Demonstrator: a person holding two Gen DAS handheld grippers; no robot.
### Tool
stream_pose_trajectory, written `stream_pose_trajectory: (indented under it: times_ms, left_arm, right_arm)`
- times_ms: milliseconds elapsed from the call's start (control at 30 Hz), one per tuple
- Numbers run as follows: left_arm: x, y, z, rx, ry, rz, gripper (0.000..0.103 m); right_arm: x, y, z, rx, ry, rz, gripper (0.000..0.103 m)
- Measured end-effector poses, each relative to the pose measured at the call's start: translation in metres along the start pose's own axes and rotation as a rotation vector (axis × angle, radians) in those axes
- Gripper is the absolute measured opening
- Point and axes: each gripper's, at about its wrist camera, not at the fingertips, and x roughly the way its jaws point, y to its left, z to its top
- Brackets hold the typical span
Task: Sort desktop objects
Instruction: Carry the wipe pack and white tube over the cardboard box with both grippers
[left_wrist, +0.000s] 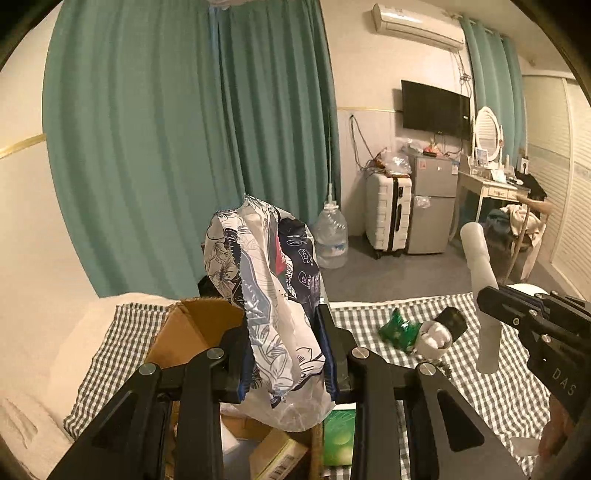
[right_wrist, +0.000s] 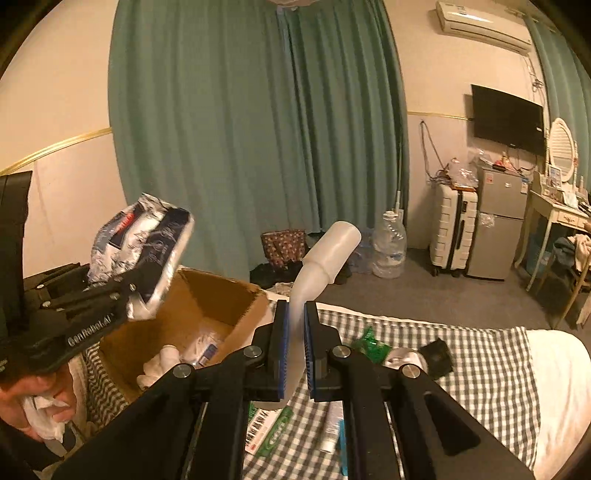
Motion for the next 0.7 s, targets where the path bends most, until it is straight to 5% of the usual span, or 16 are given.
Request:
stream_pose_trajectory:
  times_ms: [700]
  left_arm:
    - [0.047,0.095,-0.038,-0.111,0.117,0.109,0.030]
  right_arm:
    - [0.086,0.089,-0.008,-0.113,0.082,0.134,0.007]
